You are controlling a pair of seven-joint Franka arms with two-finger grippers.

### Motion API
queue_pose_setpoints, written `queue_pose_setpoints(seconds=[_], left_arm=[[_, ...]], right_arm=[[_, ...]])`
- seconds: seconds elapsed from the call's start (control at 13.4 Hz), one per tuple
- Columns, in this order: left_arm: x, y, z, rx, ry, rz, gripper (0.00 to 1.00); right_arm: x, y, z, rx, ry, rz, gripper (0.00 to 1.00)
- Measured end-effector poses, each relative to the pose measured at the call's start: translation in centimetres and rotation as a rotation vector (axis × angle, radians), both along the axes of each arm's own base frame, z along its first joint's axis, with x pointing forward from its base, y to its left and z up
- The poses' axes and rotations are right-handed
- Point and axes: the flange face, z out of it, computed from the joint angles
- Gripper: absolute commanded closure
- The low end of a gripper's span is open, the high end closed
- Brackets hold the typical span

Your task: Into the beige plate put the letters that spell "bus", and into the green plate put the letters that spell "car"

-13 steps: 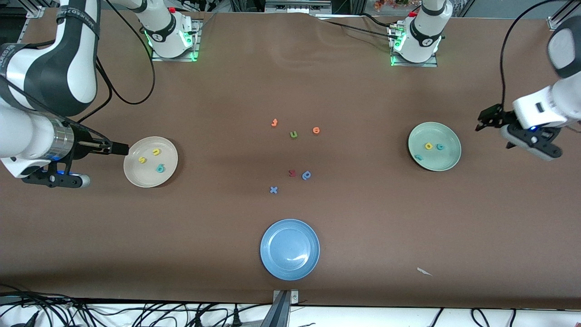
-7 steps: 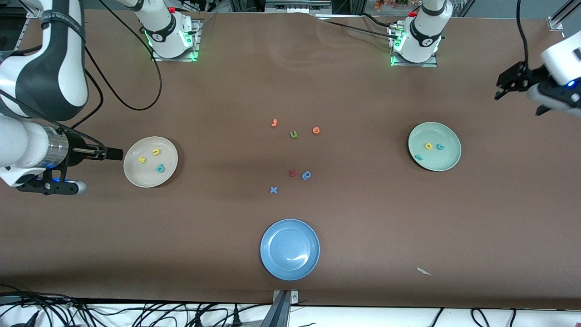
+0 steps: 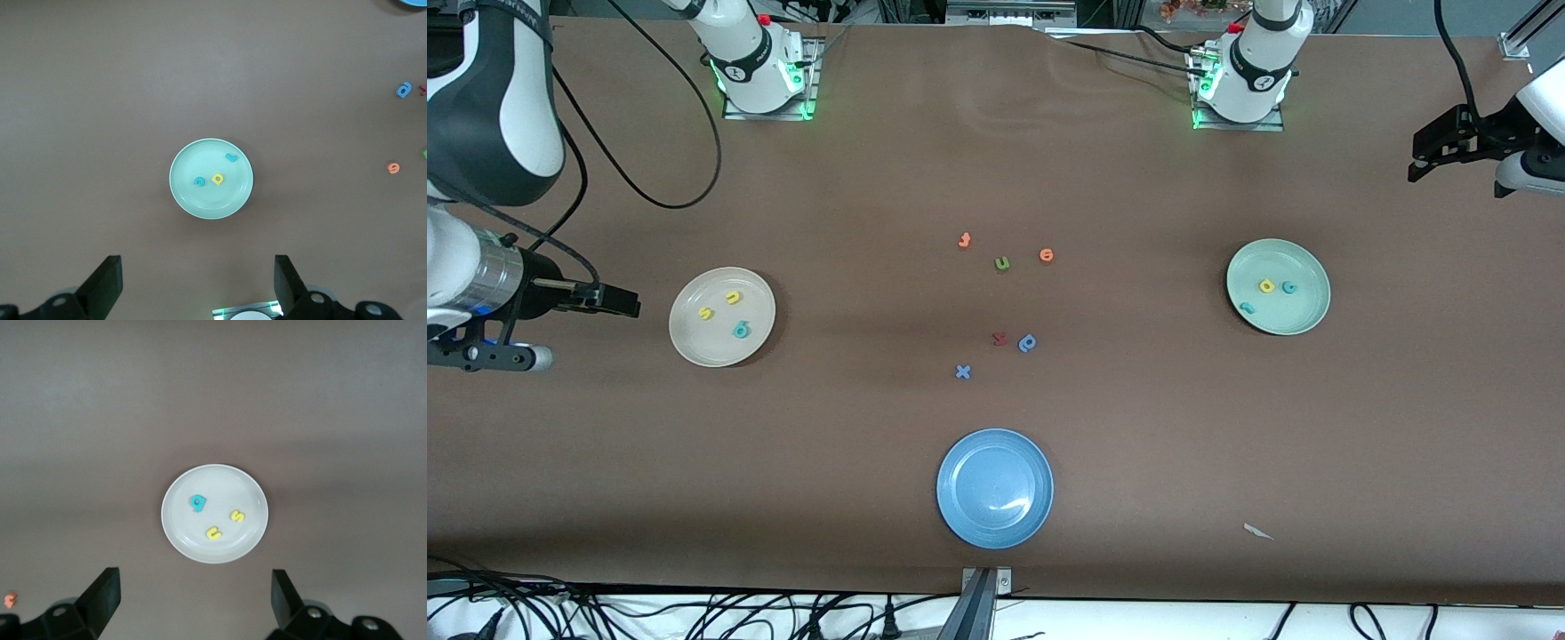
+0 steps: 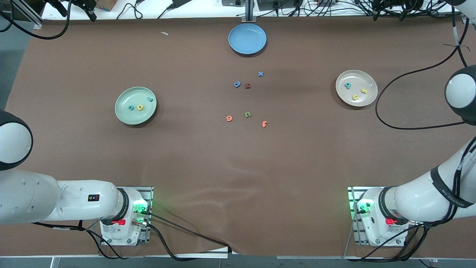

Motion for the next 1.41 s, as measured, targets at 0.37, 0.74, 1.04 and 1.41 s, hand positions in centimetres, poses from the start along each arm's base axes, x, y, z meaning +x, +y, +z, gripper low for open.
queue_pose_setpoints(seconds=[0.37,0.74,1.04,1.41], left_arm=[[-0.2,-3.6,-0.1,0.004,0.013,-0.024,0.00],[-0.2,-5.0,0.8,0.003,0.002,-0.038,0.00],[0.0,-4.8,0.7,0.003,0.005,-0.035,0.00],[0.0,-4.5,0.7,0.003,0.005,-0.028,0.00]], right_arm=[[-1.3,-0.4,0.7,0.021,-0.036,0.003,0.00],[-1.3,-0.3,0.5,0.006,-0.034,0.018,0.00],[-1.5,0.5,0.4,-0.022,-0.019,0.014,0.00],[-1.7,1.2,0.2,-0.034,-0.004,0.027,0.00]])
